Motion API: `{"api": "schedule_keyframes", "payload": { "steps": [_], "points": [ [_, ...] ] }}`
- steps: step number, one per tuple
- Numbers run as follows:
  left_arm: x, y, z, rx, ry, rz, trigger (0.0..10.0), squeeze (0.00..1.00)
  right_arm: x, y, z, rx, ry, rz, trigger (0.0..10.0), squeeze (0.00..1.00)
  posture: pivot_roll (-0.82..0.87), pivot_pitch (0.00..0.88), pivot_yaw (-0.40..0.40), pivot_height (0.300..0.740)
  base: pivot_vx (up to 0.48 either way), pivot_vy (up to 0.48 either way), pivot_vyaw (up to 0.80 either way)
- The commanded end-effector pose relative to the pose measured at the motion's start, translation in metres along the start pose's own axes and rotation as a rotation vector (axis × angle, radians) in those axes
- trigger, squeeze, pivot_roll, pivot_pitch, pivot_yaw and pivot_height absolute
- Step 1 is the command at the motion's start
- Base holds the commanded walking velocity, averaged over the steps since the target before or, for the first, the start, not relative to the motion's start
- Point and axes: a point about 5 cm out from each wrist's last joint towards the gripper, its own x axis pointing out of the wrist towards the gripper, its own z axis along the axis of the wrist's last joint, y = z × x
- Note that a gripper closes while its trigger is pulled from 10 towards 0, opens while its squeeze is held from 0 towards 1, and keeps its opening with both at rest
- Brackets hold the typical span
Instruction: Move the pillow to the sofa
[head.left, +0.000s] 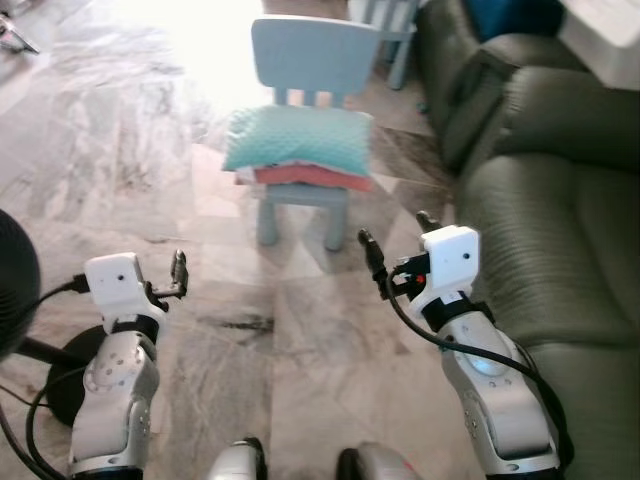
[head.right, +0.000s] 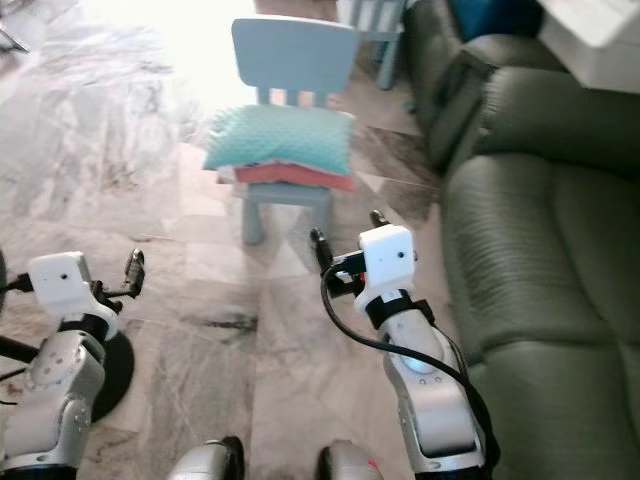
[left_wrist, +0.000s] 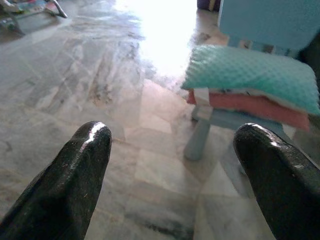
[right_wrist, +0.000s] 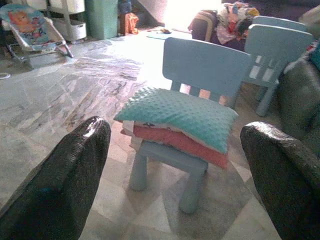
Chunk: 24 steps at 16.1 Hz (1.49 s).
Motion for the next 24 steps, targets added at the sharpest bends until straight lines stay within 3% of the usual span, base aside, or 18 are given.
{"api": "schedule_keyframes", "payload": {
  "steps": [1,24],
  "points": [
    [-0.0031,-0.0063,-0.0060,-0.006,0.022,-0.044,10.0,0.00,-0.0042,-0.0073,-0.0026,-0.008,0.016,-0.019,10.0,0.00,-0.04,0.230,-0.057,0.740,0.000,0.000,0.00],
    [-0.0073,-0.0146,-0.0047,-0.029,0.017,-0.106,10.0,0.00,-0.0040,-0.0068,-0.0046,-0.007,0.015,-0.020,10.0,0.00,-0.03,0.236,-0.059,0.740,0.442,0.000,0.00]
  ]
}}
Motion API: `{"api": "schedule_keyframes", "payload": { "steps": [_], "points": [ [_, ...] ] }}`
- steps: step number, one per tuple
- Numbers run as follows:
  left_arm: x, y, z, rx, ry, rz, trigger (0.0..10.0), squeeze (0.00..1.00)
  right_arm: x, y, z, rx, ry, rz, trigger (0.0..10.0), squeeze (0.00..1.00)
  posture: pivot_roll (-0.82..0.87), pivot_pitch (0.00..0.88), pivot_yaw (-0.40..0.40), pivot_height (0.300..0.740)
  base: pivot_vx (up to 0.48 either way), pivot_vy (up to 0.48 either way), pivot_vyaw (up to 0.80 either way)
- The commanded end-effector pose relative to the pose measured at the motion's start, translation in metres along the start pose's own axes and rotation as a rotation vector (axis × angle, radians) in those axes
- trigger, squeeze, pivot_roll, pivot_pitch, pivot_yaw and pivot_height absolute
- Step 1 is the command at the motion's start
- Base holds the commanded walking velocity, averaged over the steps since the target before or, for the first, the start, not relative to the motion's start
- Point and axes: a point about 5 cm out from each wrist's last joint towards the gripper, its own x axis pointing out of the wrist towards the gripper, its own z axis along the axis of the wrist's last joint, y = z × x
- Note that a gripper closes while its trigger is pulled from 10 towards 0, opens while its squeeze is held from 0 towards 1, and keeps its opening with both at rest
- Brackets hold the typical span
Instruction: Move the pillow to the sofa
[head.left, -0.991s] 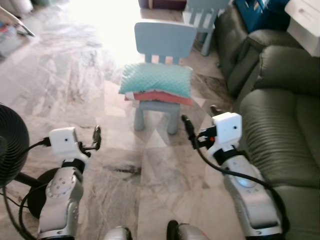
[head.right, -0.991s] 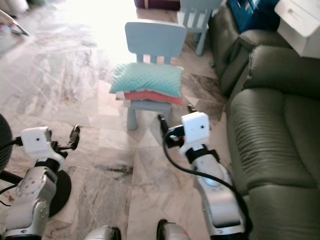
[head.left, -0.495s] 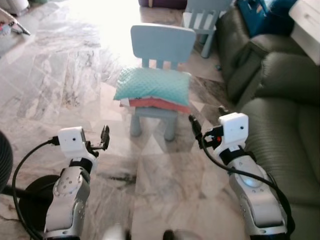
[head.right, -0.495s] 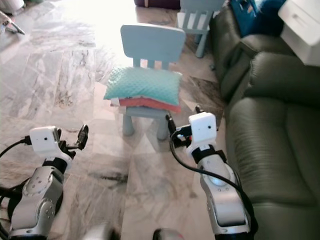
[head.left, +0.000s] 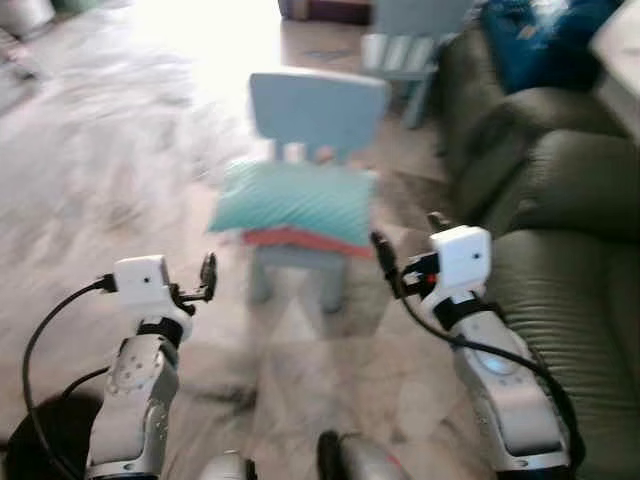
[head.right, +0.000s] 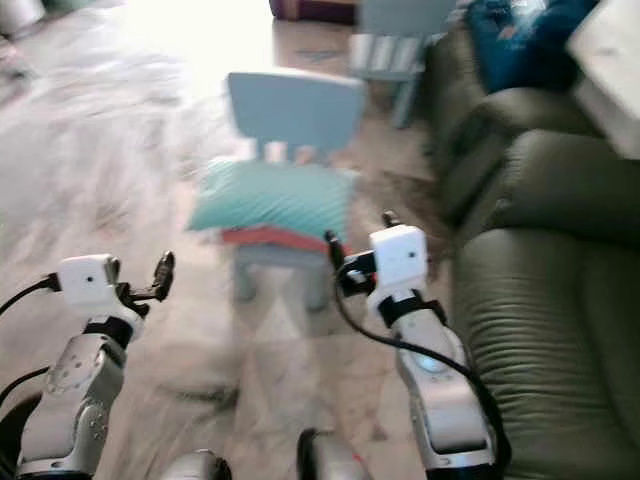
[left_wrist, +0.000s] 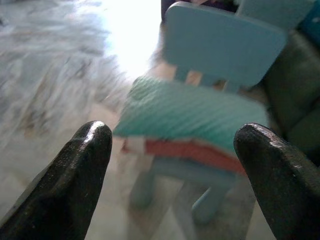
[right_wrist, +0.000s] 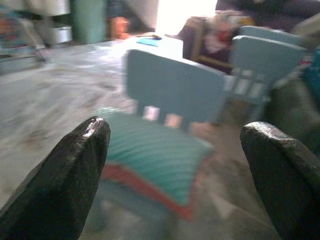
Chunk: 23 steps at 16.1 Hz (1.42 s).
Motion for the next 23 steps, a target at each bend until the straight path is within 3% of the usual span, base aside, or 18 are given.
{"api": "schedule_keyframes", "payload": {
  "steps": [1,15,21,23],
  "points": [
    [-0.0024,0.0079,0.0005,0.015,0.002,0.020,10.0,0.00,-0.0007,0.0056,0.0017,0.009,-0.010,0.019,10.0,0.00,-0.03,0.236,-0.057,0.740,0.469,0.000,0.00],
    [-0.0014,0.0105,-0.0023,0.034,0.020,0.050,10.0,0.00,-0.0010,0.0070,0.0029,0.008,-0.011,0.016,10.0,0.00,-0.03,0.235,-0.053,0.740,0.461,0.000,0.00],
    [0.0002,0.0121,-0.0054,0.073,0.040,0.097,10.0,0.00,0.0002,0.0079,0.0025,0.005,-0.010,0.026,10.0,0.00,-0.02,0.228,-0.060,0.740,0.049,0.000,0.00],
    [0.0010,0.0100,-0.0057,0.048,0.048,0.096,10.0,0.00,0.0004,0.0082,0.0023,0.004,-0.010,0.029,10.0,0.00,-0.02,0.225,-0.060,0.740,0.000,0.000,0.00]
  ]
}}
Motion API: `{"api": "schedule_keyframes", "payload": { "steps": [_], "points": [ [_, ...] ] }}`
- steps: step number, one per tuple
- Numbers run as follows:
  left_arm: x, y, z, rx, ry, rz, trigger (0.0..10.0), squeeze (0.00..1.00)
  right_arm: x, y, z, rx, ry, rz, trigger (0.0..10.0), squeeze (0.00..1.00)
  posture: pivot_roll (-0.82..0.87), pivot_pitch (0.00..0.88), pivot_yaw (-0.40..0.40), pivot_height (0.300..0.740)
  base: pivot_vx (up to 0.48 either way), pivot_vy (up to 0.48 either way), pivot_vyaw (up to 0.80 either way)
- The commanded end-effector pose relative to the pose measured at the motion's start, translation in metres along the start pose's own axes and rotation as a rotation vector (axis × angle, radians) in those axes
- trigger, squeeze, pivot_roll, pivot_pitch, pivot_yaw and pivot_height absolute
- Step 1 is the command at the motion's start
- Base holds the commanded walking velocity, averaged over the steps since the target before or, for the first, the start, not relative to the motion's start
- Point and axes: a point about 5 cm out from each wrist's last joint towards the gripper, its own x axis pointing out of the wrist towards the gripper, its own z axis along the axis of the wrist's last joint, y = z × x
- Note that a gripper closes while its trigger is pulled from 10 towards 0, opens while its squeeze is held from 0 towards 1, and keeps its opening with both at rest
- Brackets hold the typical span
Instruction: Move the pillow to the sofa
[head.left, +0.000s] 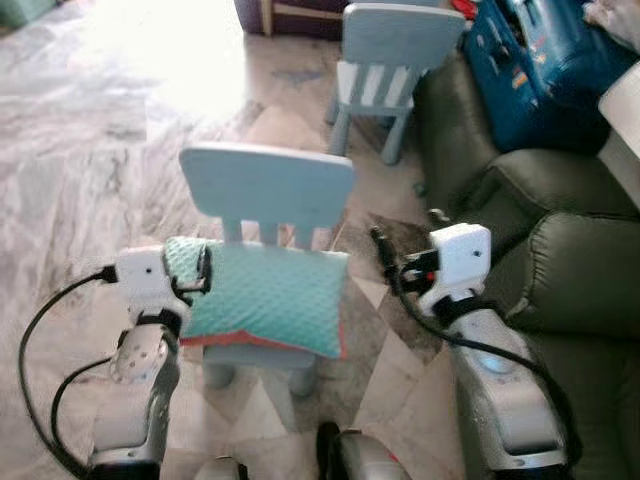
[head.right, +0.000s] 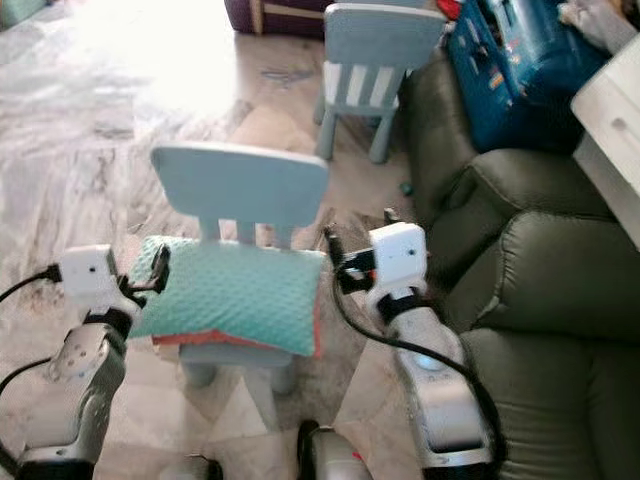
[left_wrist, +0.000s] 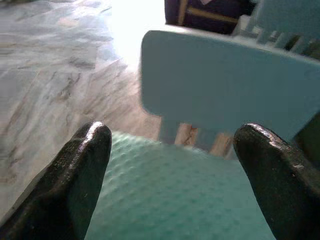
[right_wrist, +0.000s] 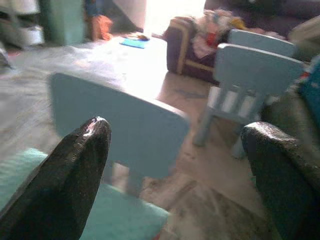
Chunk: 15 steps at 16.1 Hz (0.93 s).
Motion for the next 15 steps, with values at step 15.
{"api": "schedule_keyframes", "payload": {
  "steps": [15],
  "points": [
    [0.0029,-0.0008,-0.0006,-0.029,0.015,-0.035,10.0,0.00,0.0003,-0.0028,-0.0043,0.005,0.011,-0.020,10.0,0.00,-0.02,0.207,-0.051,0.740,0.000,0.032,0.00]
  ]
}}
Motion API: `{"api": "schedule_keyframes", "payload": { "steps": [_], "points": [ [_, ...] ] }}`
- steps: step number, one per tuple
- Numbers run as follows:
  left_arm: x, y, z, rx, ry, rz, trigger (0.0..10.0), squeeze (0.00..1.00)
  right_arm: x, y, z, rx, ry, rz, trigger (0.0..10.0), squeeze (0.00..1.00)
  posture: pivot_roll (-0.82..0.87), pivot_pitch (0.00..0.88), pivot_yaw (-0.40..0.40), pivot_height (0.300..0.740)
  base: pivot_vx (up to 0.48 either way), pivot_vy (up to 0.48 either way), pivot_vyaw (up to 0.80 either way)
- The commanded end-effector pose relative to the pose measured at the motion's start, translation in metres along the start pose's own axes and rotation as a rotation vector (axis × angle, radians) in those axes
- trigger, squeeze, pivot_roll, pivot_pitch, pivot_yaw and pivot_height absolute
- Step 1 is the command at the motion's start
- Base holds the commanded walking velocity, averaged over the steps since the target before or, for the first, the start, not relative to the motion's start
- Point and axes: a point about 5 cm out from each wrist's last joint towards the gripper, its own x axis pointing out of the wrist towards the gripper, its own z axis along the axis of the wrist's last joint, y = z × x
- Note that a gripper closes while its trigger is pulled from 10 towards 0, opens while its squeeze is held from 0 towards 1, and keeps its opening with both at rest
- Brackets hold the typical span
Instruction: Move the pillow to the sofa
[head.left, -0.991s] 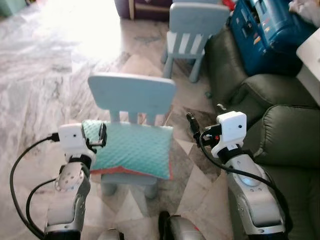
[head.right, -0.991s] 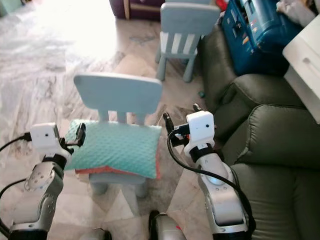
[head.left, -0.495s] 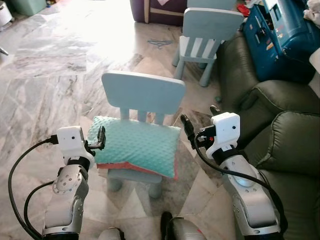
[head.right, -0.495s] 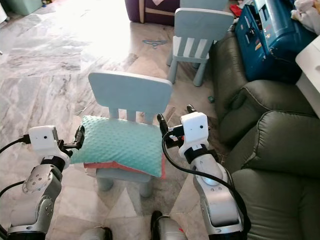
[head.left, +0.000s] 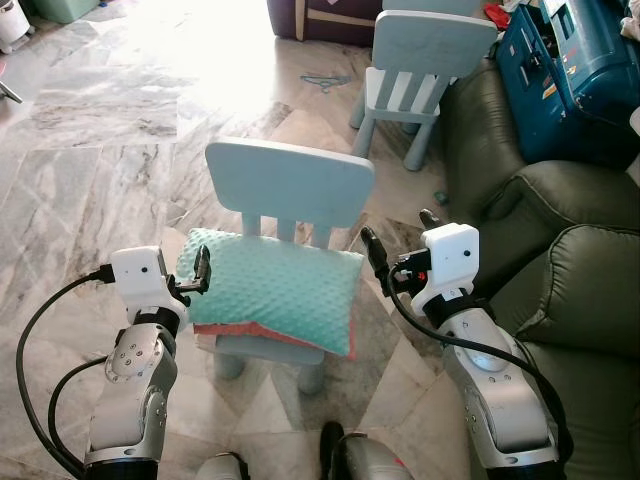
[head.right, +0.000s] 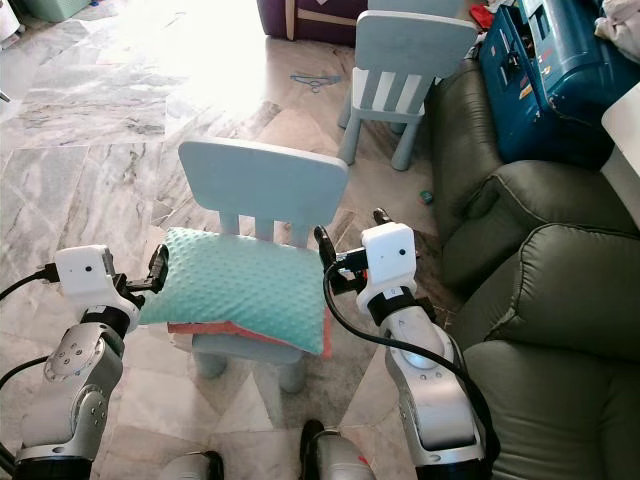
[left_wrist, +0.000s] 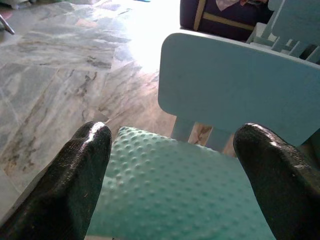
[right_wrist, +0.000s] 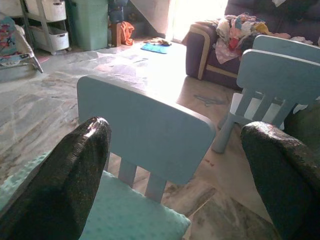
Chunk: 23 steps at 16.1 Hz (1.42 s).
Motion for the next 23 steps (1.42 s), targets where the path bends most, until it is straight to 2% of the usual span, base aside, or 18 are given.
{"api": "schedule_keyframes", "payload": {
  "steps": [1,9,23],
  "points": [
    [-0.0014,0.0006,-0.0052,-0.007,0.025,-0.009,10.0,0.00,-0.0019,-0.0028,-0.0028,0.002,0.009,-0.017,10.0,0.00,-0.02,0.208,-0.050,0.740,0.000,0.480,0.00],
    [0.0000,0.0016,-0.0078,0.000,0.042,0.002,10.0,0.00,-0.0024,-0.0038,-0.0026,-0.001,0.009,-0.024,10.0,0.00,-0.03,0.209,-0.049,0.740,0.000,0.465,0.00],
    [0.0077,0.0061,0.0016,0.032,-0.003,-0.019,10.0,0.00,-0.0018,-0.0051,-0.0017,-0.005,0.006,-0.031,10.0,0.00,-0.03,0.211,-0.049,0.740,0.000,0.000,0.00]
  ]
}}
